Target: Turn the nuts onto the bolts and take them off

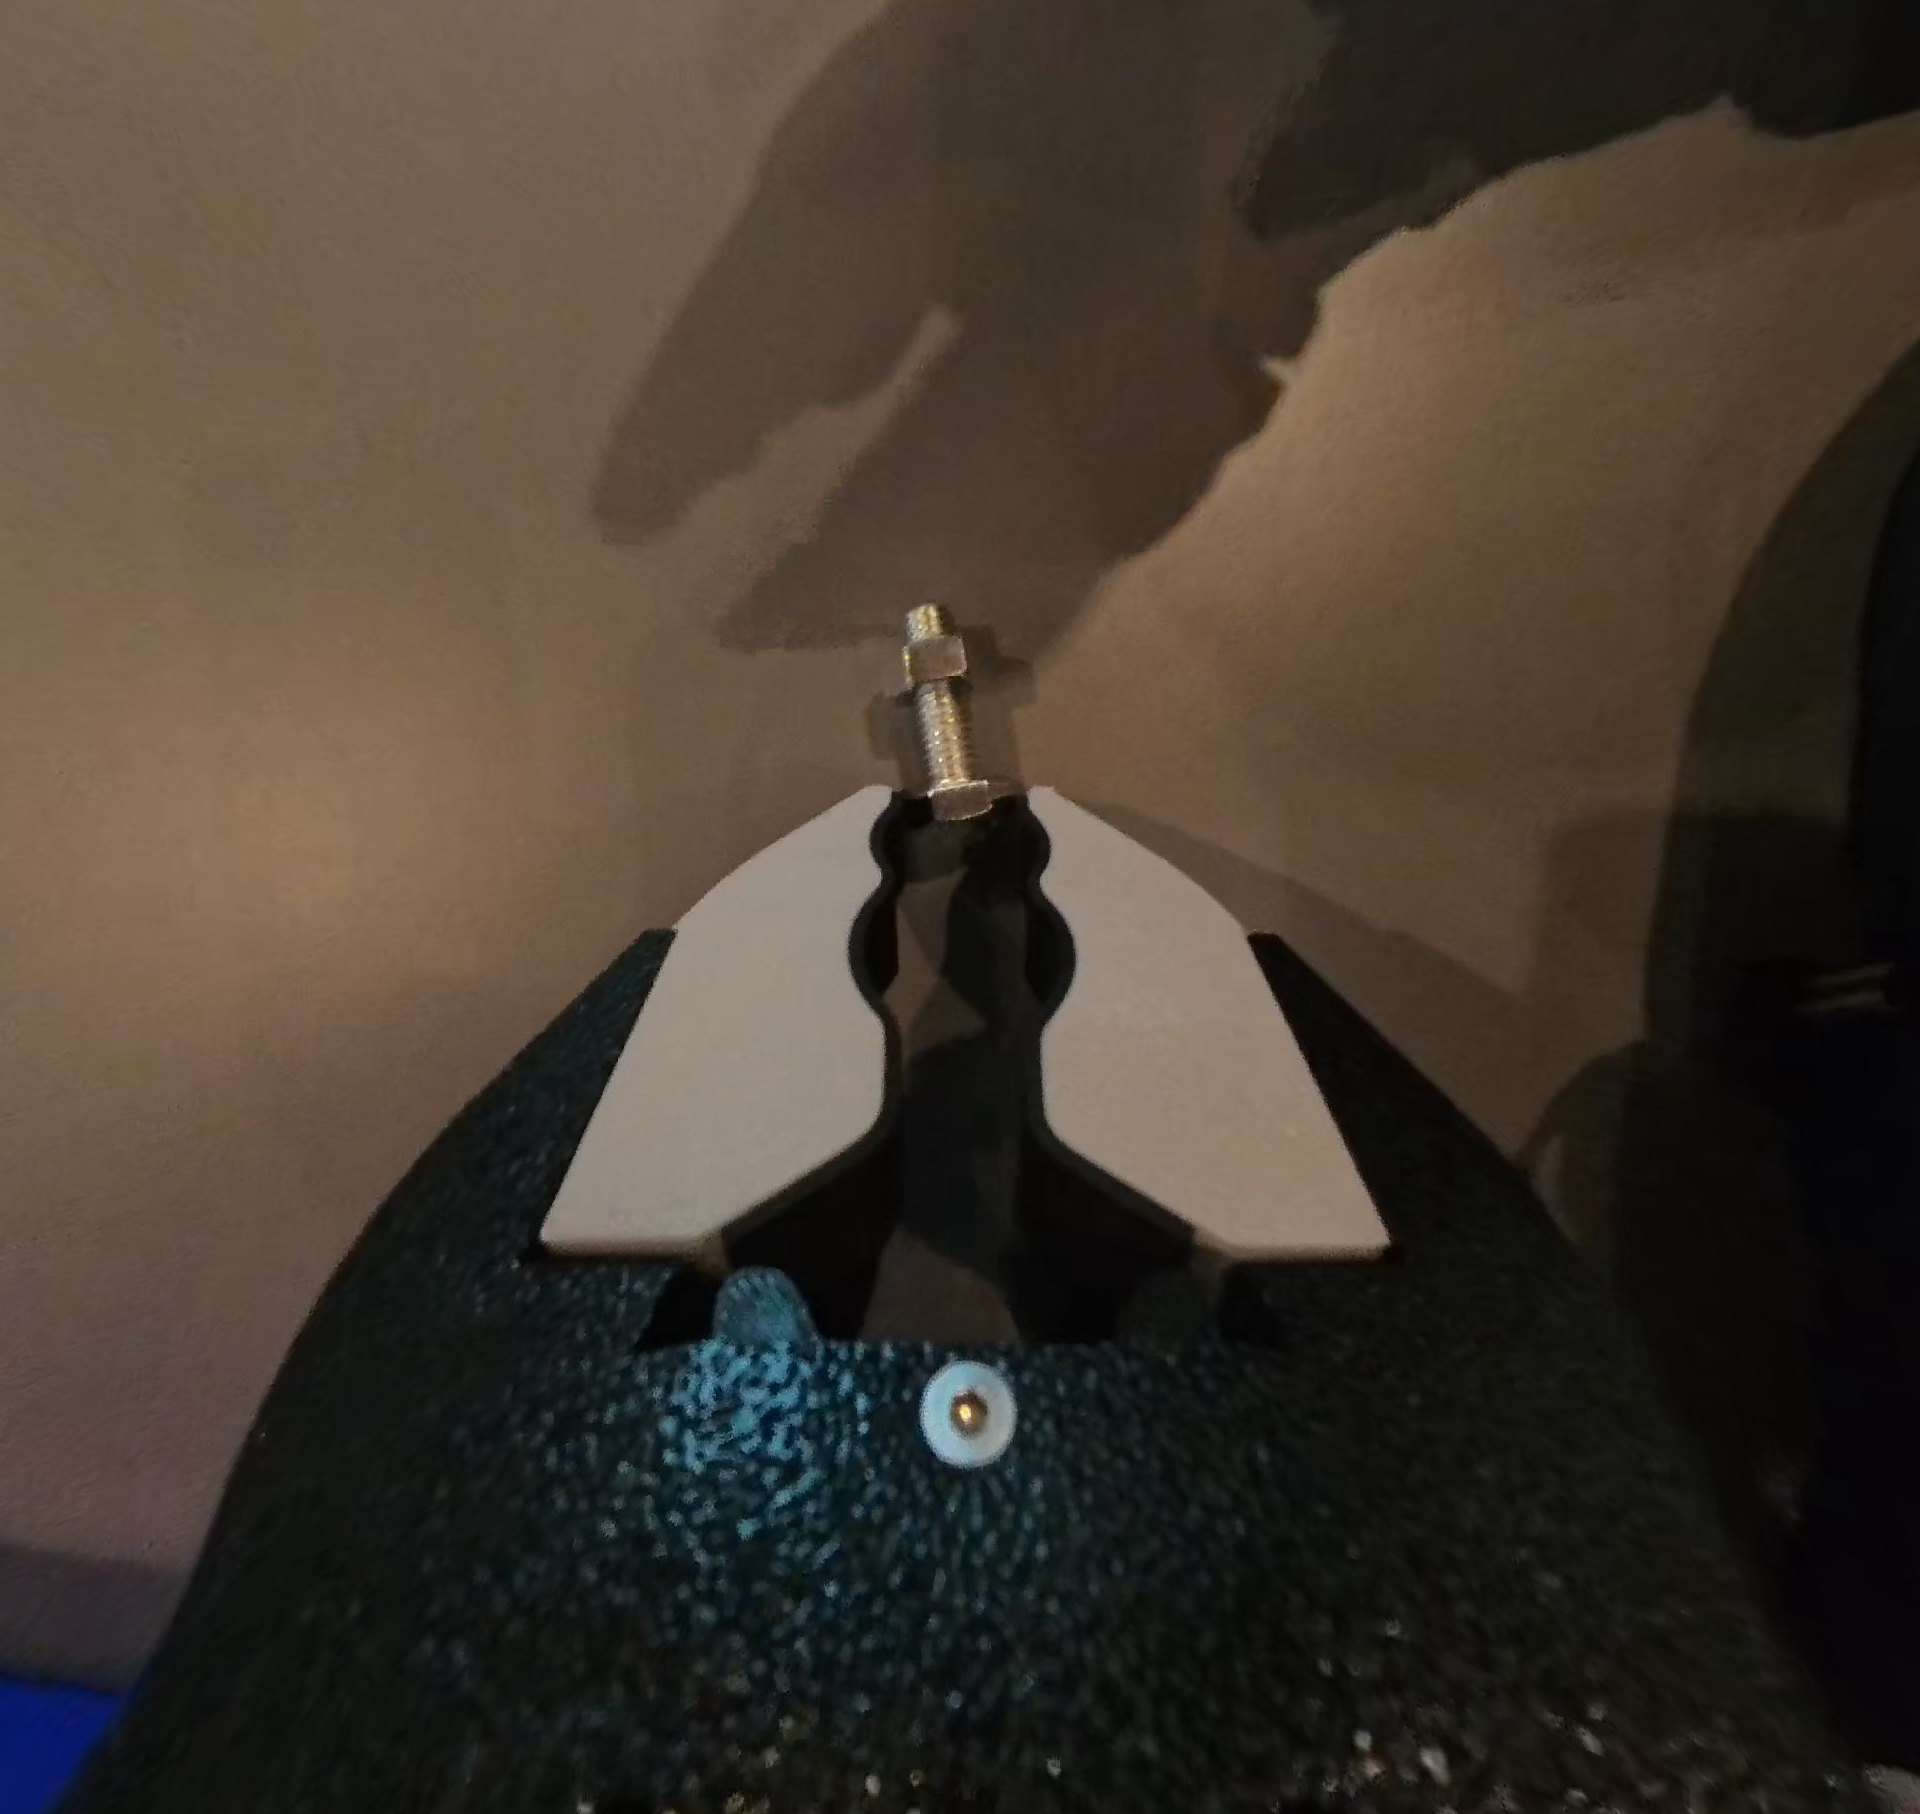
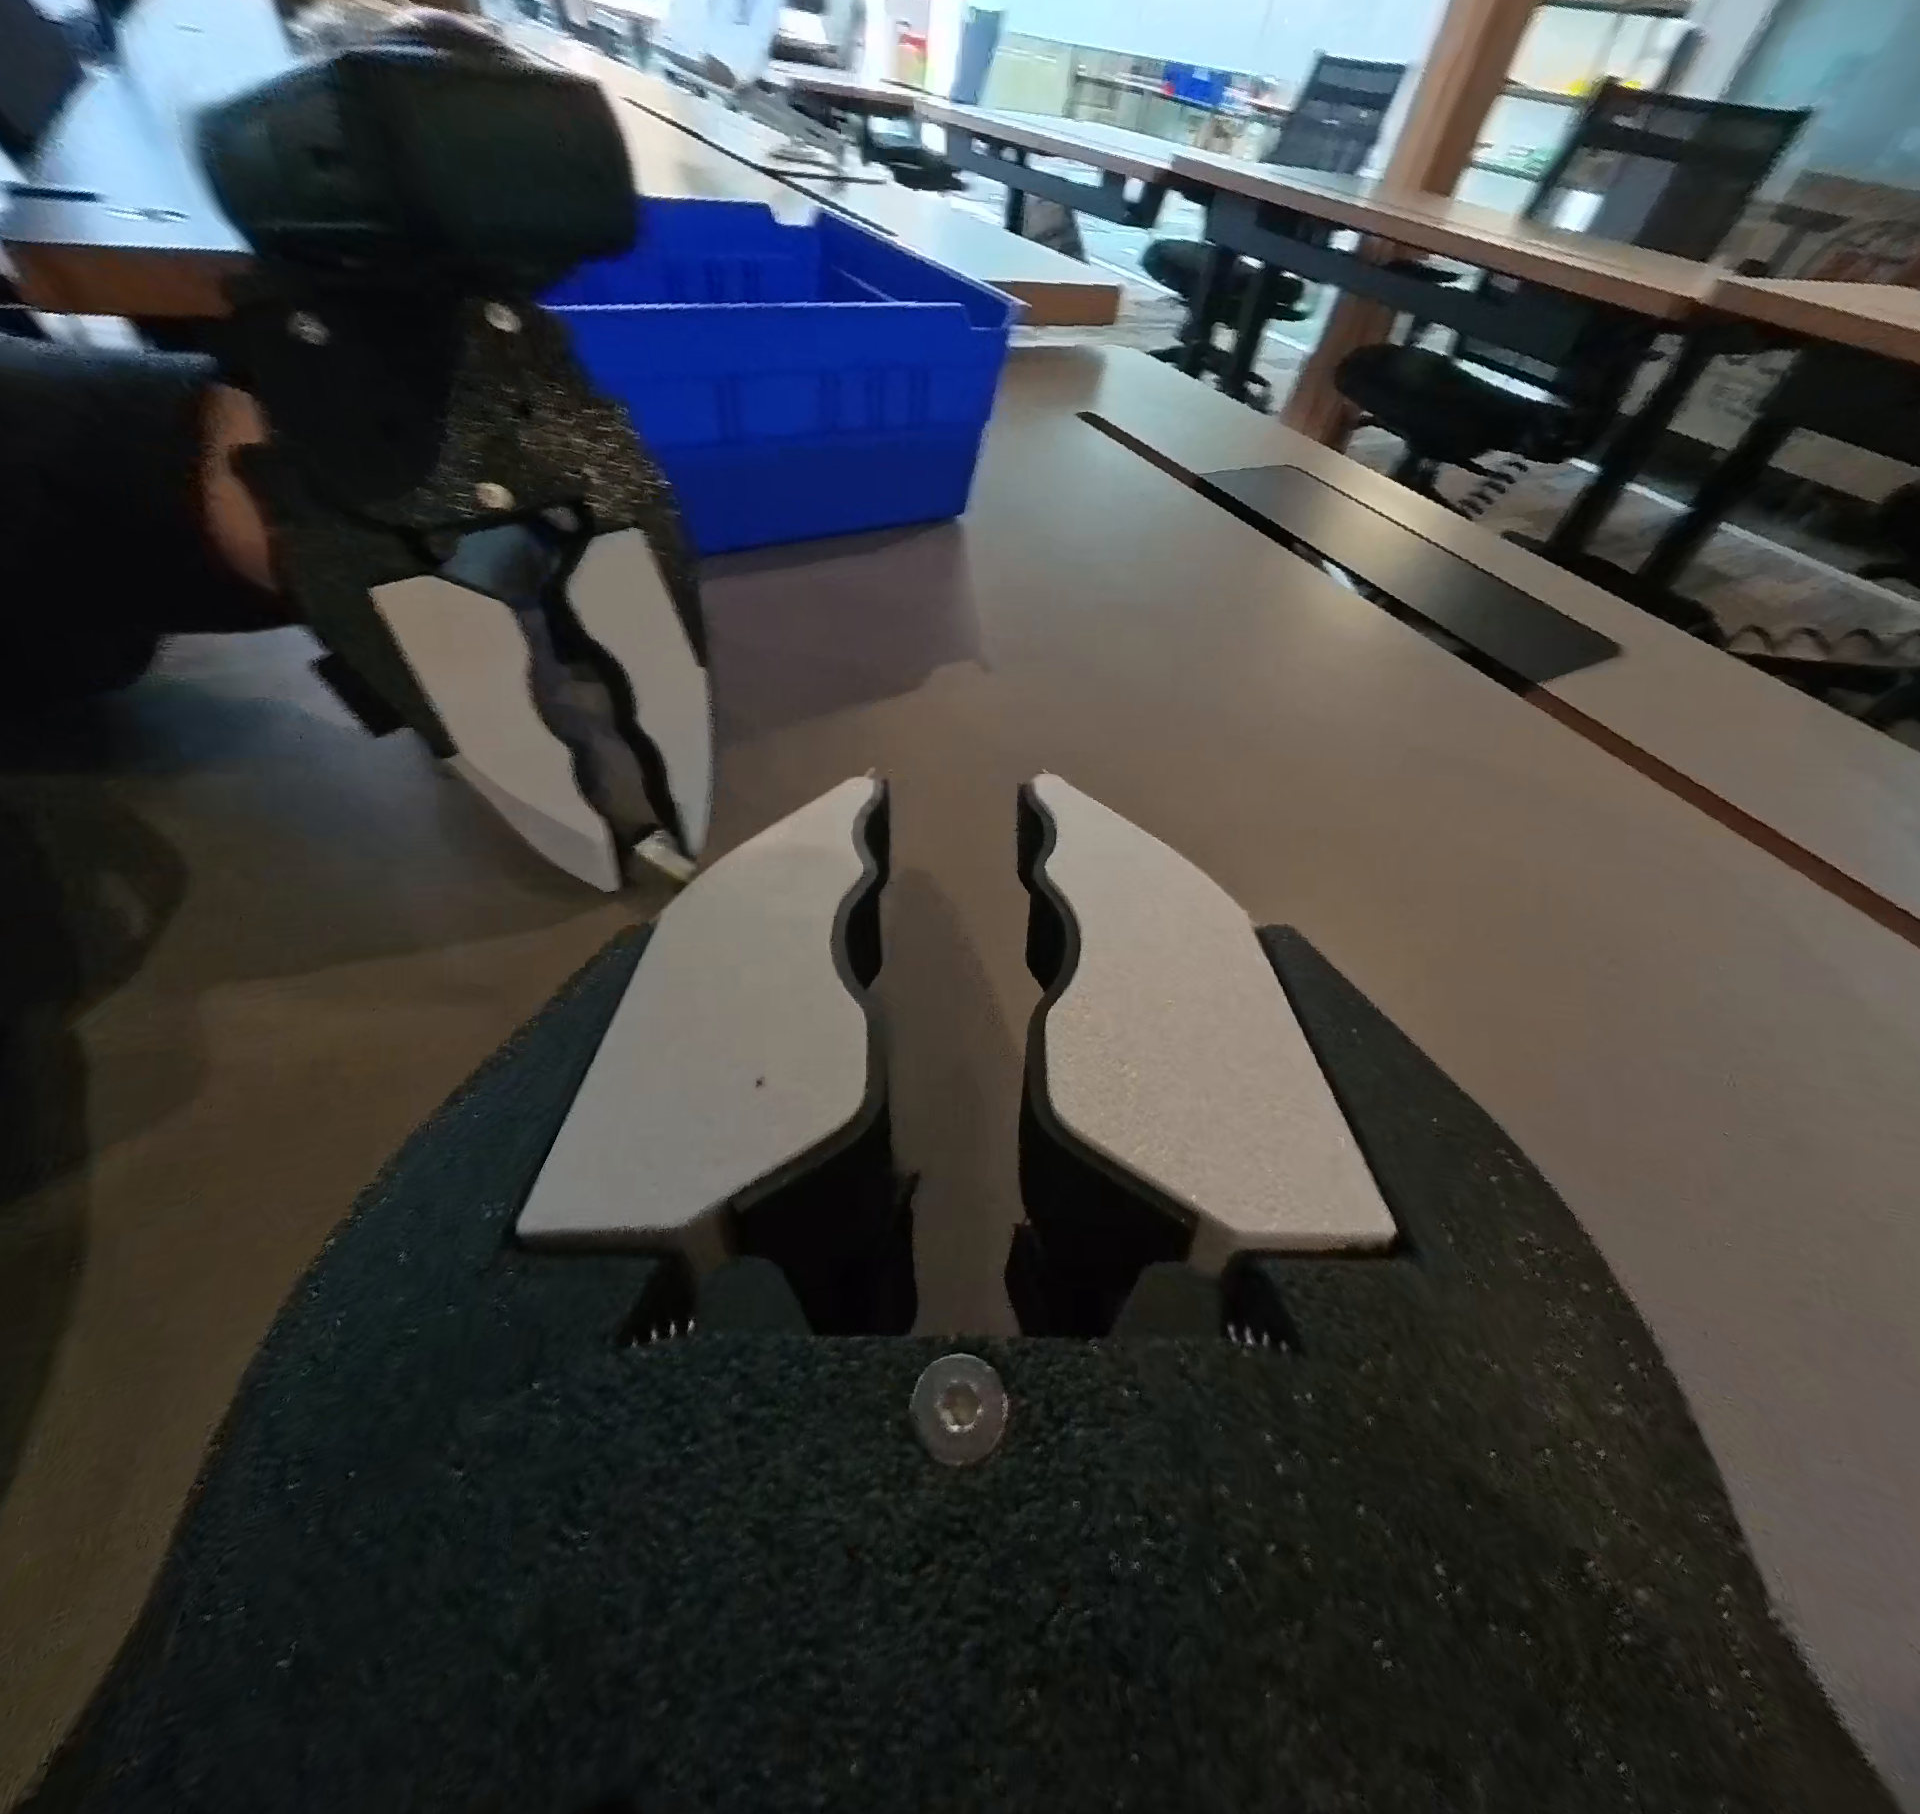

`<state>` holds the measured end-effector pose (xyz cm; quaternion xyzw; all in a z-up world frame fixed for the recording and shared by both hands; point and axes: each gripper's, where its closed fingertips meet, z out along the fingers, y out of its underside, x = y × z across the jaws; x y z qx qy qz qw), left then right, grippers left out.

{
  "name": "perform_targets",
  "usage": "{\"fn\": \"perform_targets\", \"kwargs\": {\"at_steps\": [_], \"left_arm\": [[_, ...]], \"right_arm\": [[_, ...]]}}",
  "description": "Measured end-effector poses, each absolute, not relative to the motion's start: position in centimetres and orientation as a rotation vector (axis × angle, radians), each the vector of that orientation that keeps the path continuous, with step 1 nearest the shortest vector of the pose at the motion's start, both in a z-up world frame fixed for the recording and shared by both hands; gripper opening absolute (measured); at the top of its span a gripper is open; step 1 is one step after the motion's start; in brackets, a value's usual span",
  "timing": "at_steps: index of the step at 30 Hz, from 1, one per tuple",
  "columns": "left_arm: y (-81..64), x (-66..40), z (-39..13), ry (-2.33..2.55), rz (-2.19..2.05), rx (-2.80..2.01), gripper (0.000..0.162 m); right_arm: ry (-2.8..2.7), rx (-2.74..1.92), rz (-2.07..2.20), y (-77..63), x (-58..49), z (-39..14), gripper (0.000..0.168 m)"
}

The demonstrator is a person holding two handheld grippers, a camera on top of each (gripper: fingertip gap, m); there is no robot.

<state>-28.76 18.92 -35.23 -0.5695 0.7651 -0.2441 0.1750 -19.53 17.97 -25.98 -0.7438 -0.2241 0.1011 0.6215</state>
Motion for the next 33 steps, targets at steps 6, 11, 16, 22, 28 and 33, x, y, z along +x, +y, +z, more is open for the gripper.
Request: {"fn": "perform_targets", "kwargs": {"at_steps": [6,11,16,22,28,33], "left_arm": [[19.6,-25.3,-33.5,2.024,-0.642,-1.26,0.018],[18.4,-22.9,-32.5,2.006,-0.692,-0.961,0.019],[17.8,-22.4,-31.0,1.909,-0.89,-0.891,0.018],[15.5,-24.3,-27.6,1.809,-1.3,-0.785,0.018],[14.3,-25.4,-26.0,1.753,-1.55,-0.721,0.018],[13.7,-25.6,-26.0,1.763,-1.588,-0.699,0.018]], "right_arm": [[-0.725,-1.769,0.39,16.8,-22.1,-28.1,0.038],[-0.847,-1.835,0.245,17.0,-21.7,-30.5,0.047],[-0.864,-1.867,0.245,16.9,-21.7,-31.3,0.048],[-0.857,-1.814,0.455,16.1,-23.6,-30.5,0.049],[-0.819,-1.706,0.73,14.7,-25.3,-28.3,0.038],[-0.849,-1.681,0.727,14.4,-25.9,-28.0,0.032]]}}
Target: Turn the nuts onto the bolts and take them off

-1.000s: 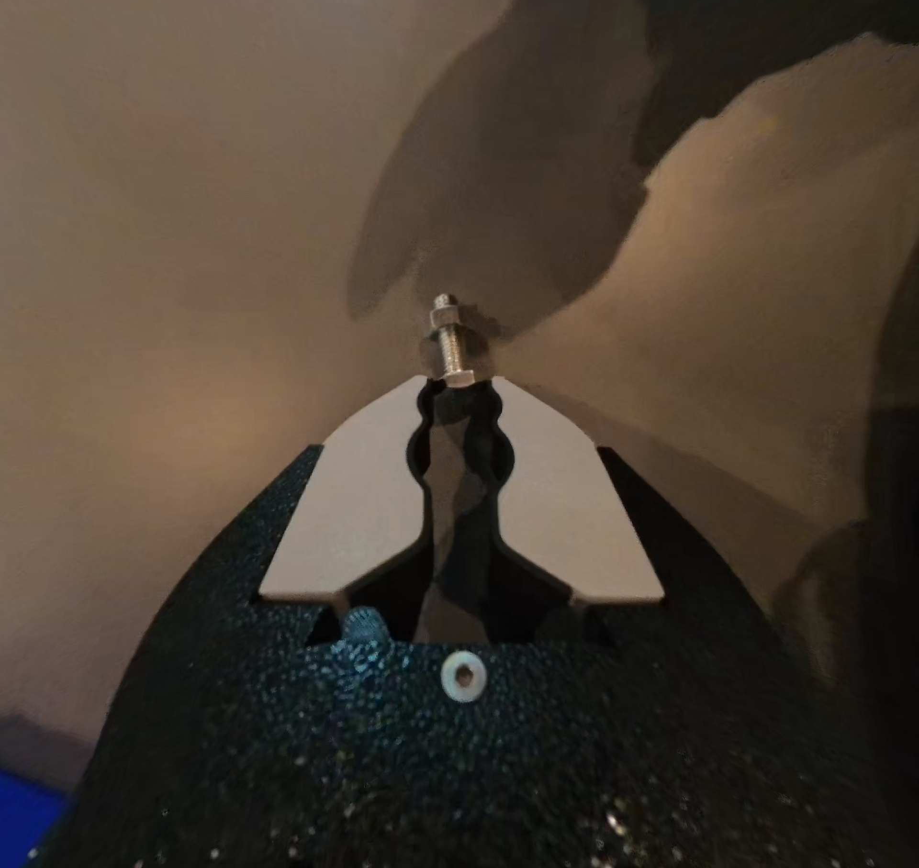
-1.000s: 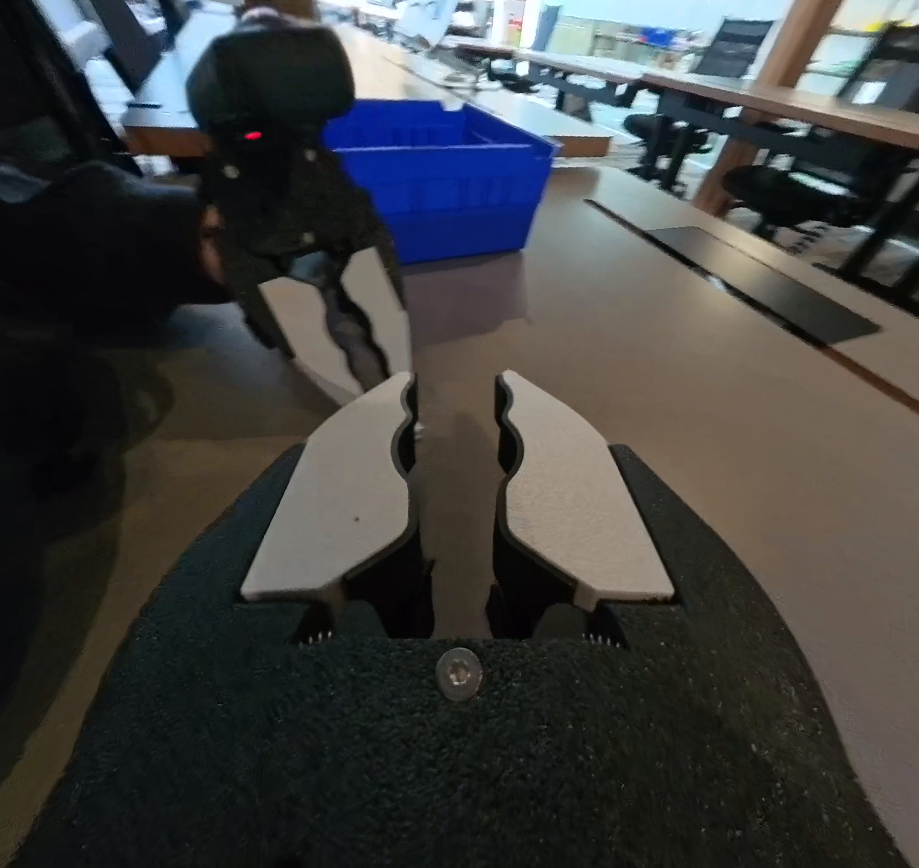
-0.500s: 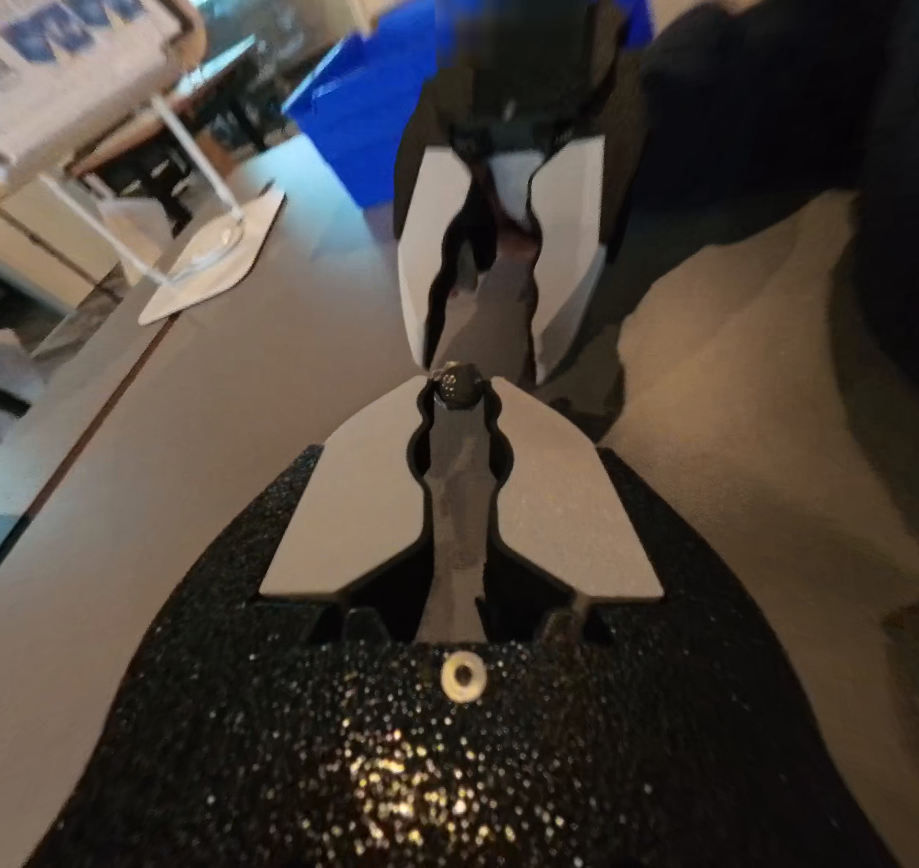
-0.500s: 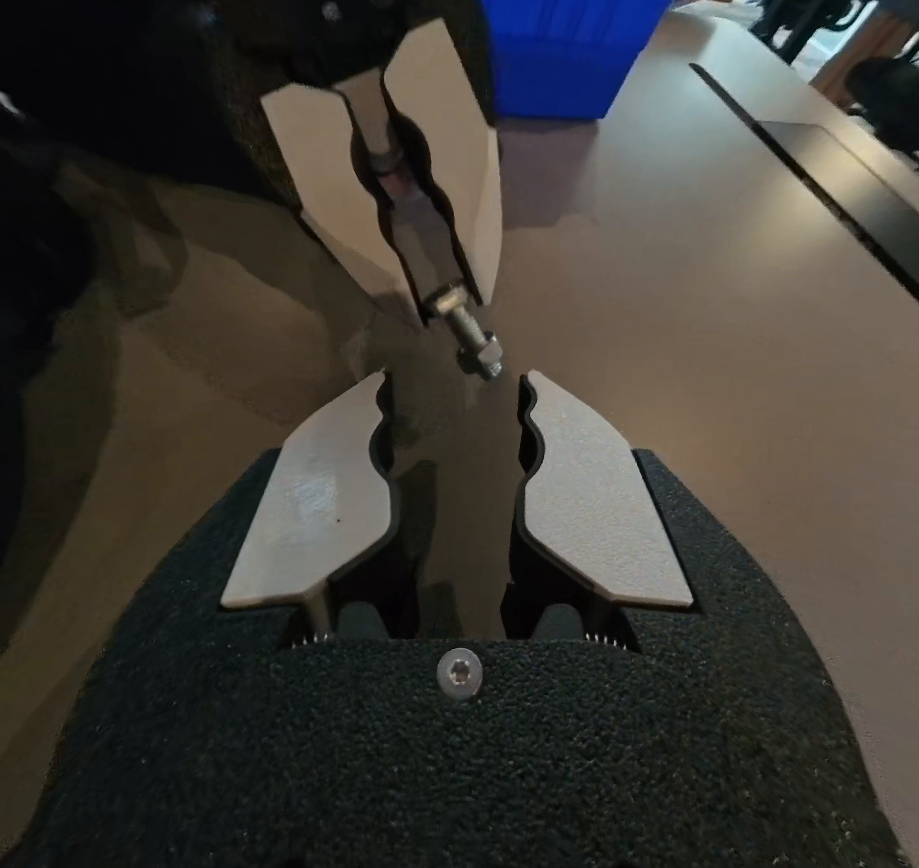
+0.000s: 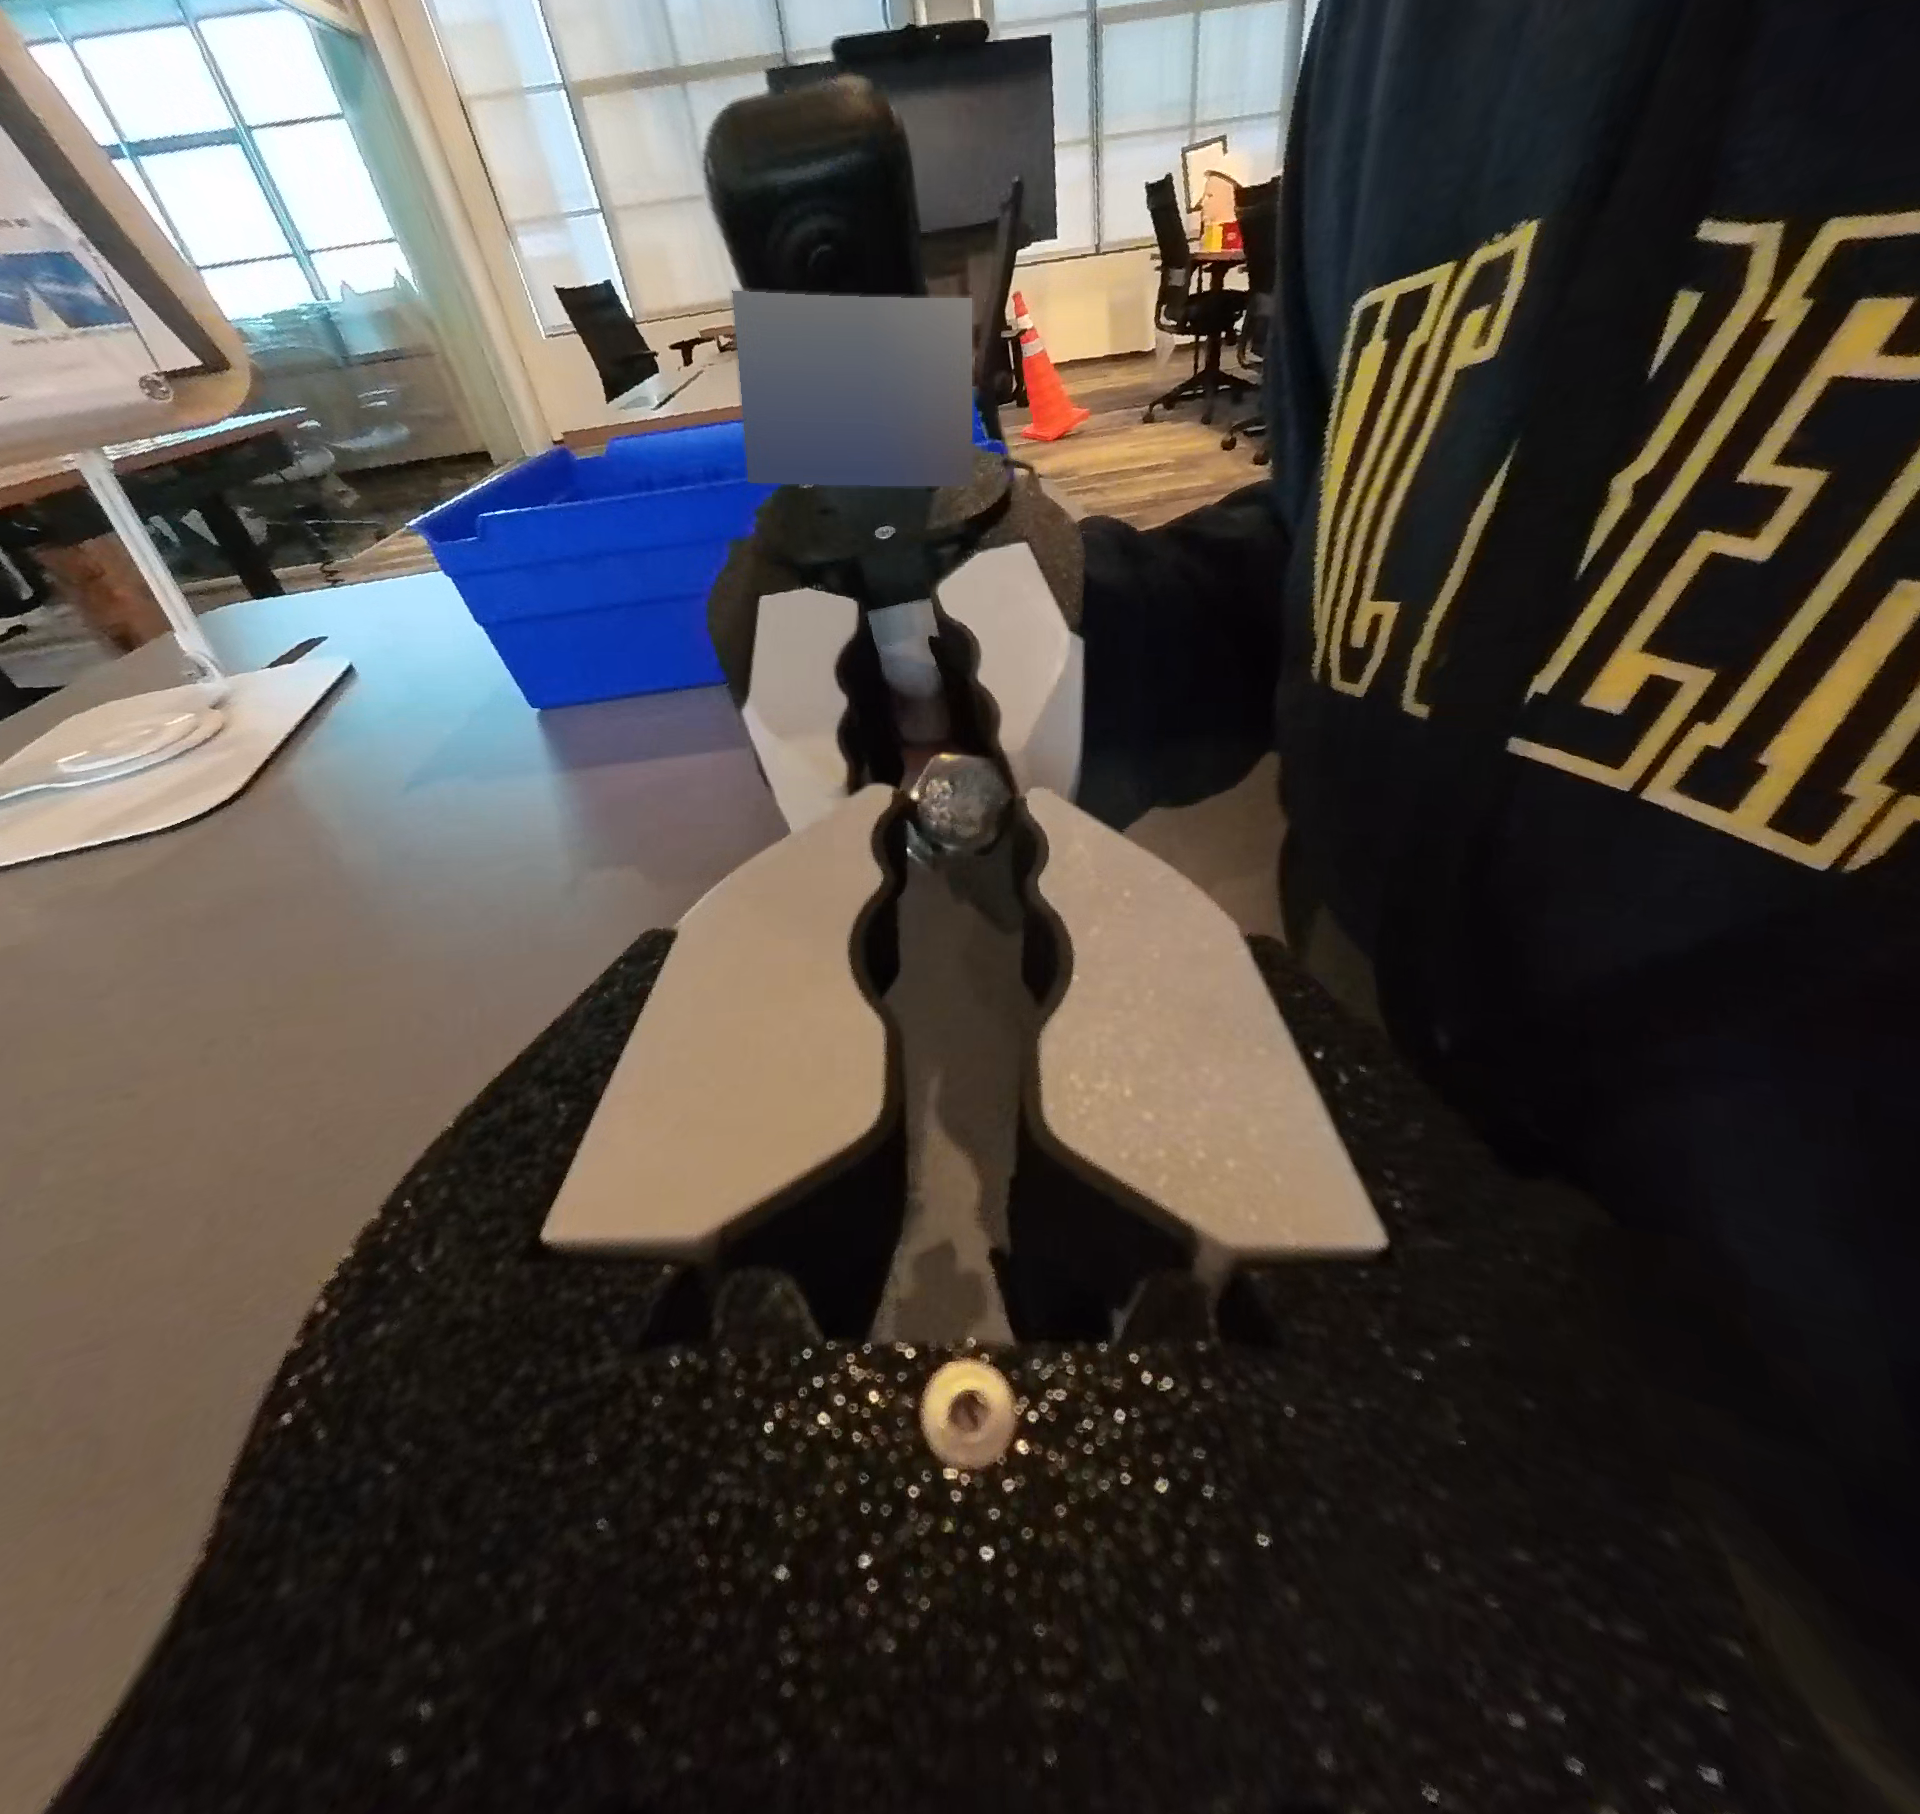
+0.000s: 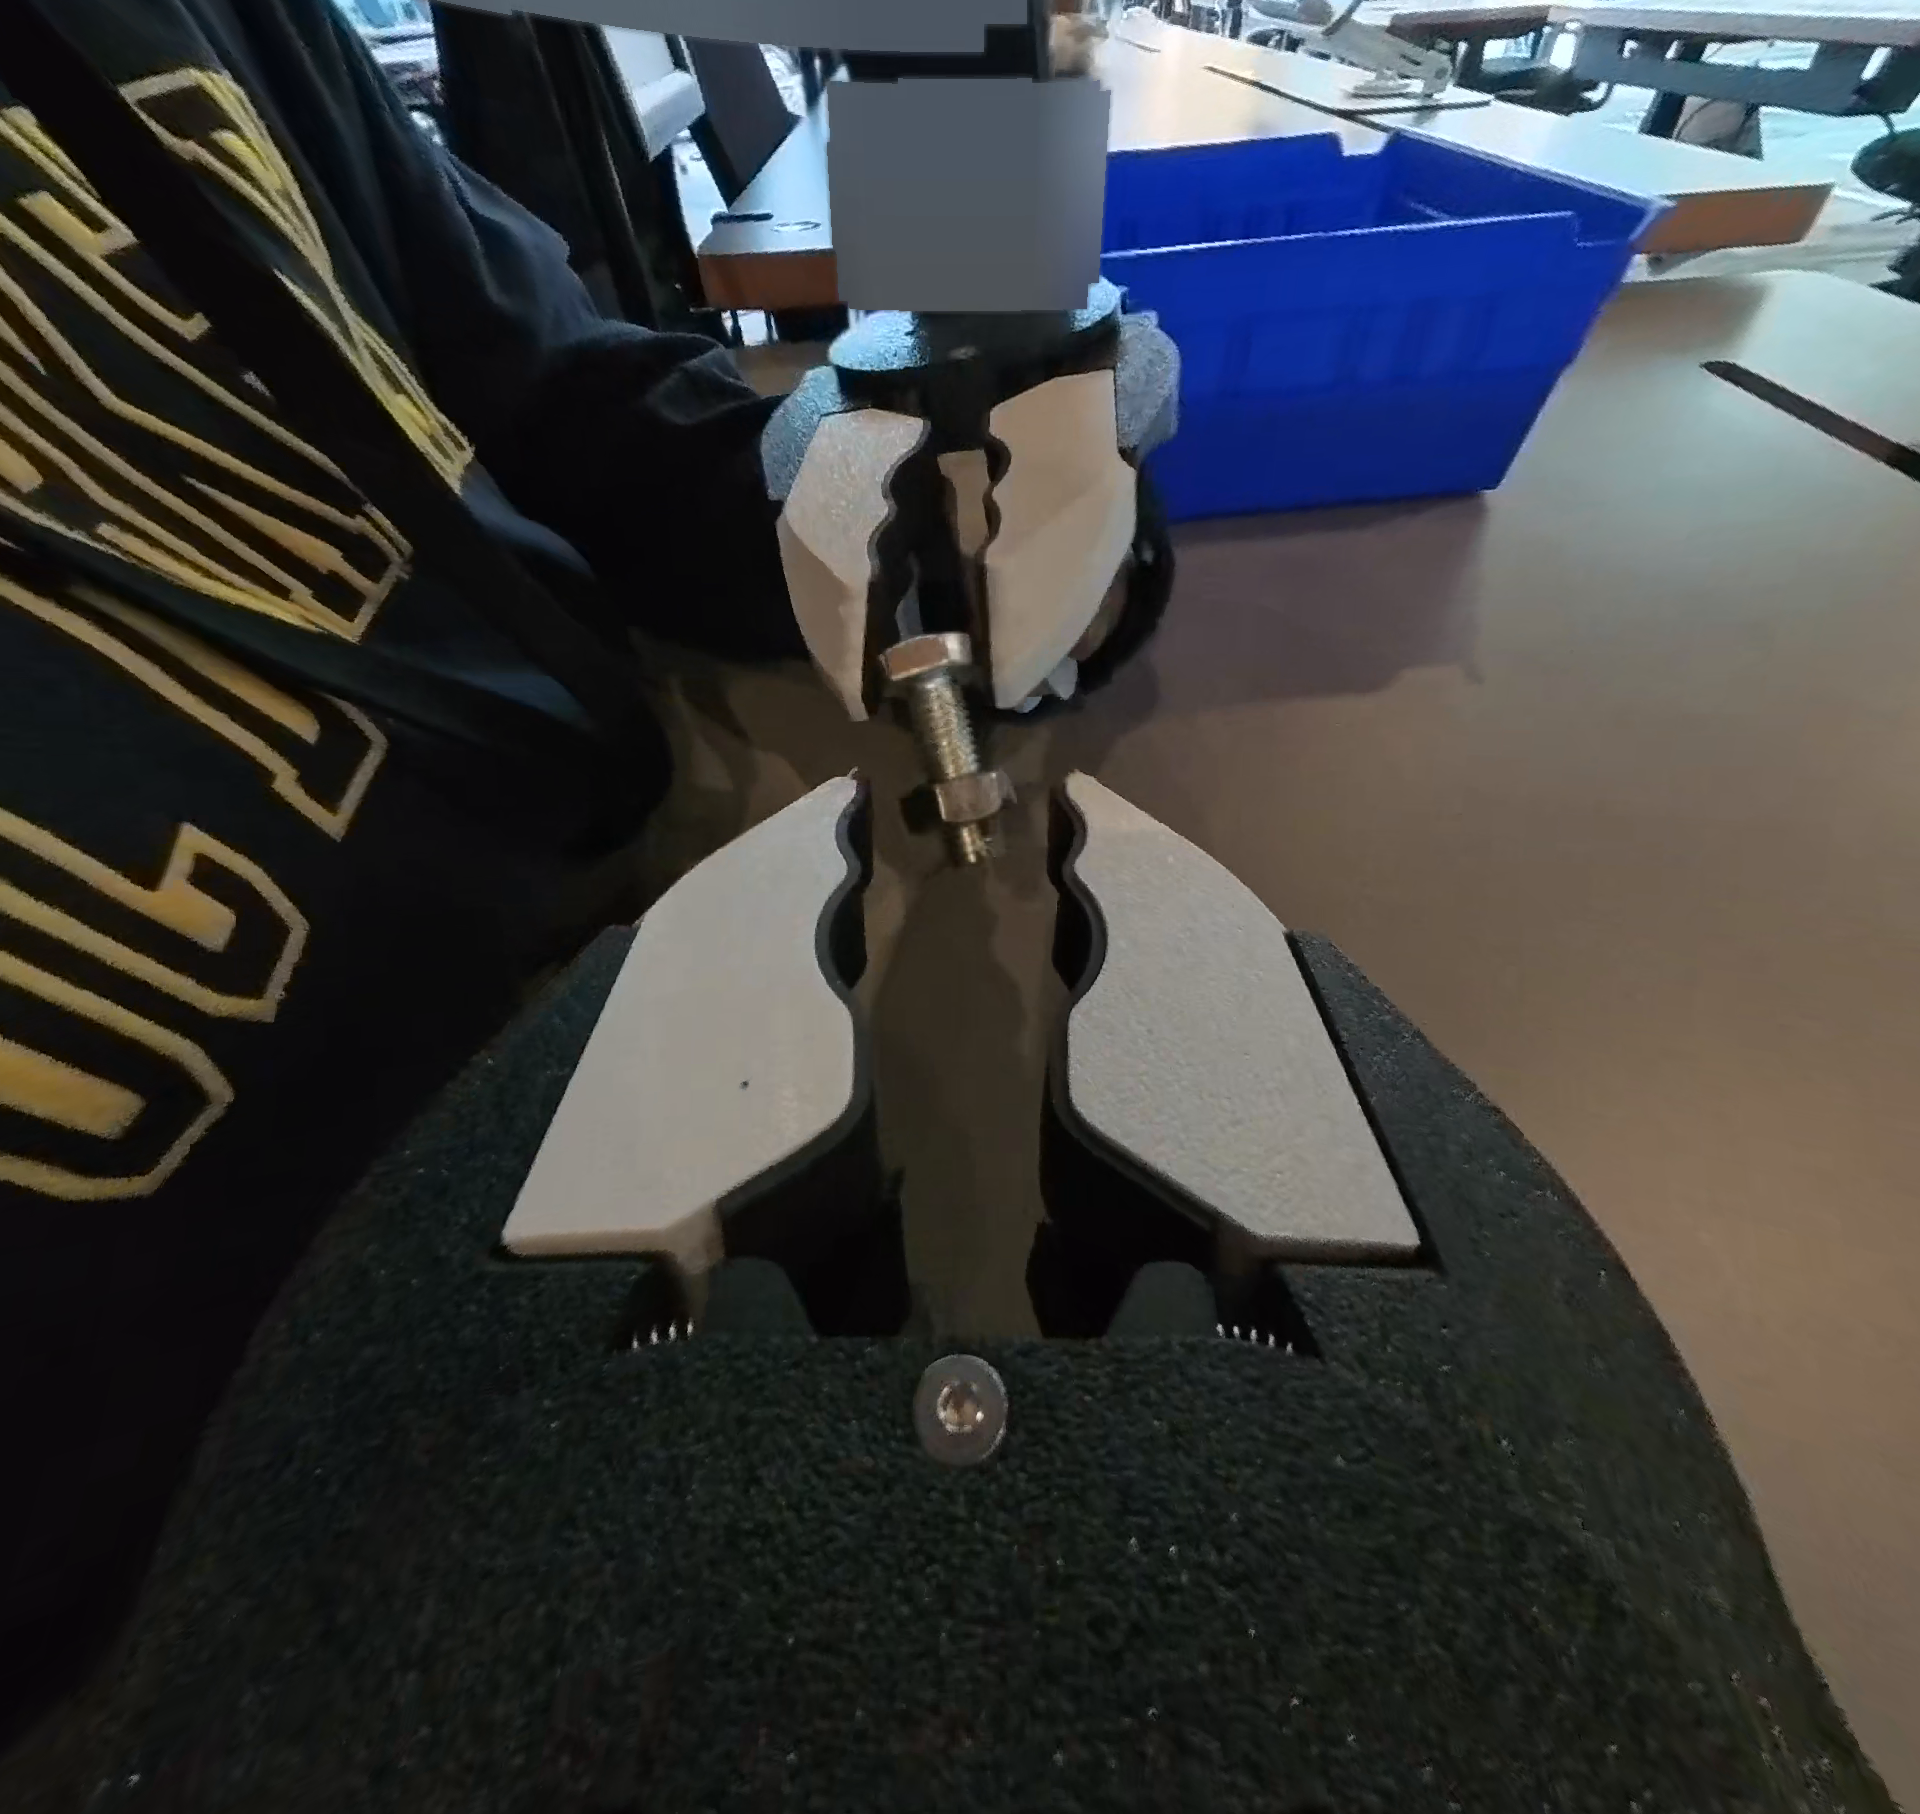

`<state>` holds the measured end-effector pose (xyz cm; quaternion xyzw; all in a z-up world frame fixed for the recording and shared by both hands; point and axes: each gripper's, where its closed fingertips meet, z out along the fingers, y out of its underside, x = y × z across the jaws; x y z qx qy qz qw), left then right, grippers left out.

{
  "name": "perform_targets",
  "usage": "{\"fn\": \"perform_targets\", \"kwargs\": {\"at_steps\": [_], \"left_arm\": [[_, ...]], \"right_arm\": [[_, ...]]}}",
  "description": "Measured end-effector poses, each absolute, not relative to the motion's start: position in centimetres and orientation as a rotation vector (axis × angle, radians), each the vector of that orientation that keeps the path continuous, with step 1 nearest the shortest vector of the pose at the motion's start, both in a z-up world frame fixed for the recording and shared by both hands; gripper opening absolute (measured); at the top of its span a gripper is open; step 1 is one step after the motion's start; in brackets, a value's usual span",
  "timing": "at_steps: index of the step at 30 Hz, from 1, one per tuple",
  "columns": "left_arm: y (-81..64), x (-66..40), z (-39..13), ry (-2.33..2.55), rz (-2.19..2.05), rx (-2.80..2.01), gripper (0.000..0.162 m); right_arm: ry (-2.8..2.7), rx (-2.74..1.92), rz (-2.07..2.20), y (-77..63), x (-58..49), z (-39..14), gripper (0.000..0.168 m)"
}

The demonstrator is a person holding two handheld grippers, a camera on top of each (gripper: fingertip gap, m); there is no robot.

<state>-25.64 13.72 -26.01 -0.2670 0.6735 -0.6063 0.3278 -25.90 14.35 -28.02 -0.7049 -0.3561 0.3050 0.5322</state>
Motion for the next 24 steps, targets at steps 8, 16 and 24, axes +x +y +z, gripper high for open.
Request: {"fn": "perform_targets", "kwargs": {"at_steps": [8,16,24], "left_arm": [[14.4,-25.1,-27.1,1.801,-1.497,-0.8,0.019],[16.3,-23.8,-30.5,1.894,-1.134,-1.009,0.026],[16.1,-24.0,-32.3,2.004,-1.068,-1.088,0.031]], "right_arm": [[-0.895,-1.741,0.532,14.9,-25.0,-28.6,0.019],[-1.024,-1.883,0.12,16.2,-22.9,-31.8,0.02],[-1.091,-1.893,0.011,16.4,-23.1,-32.8,0.019]]}}
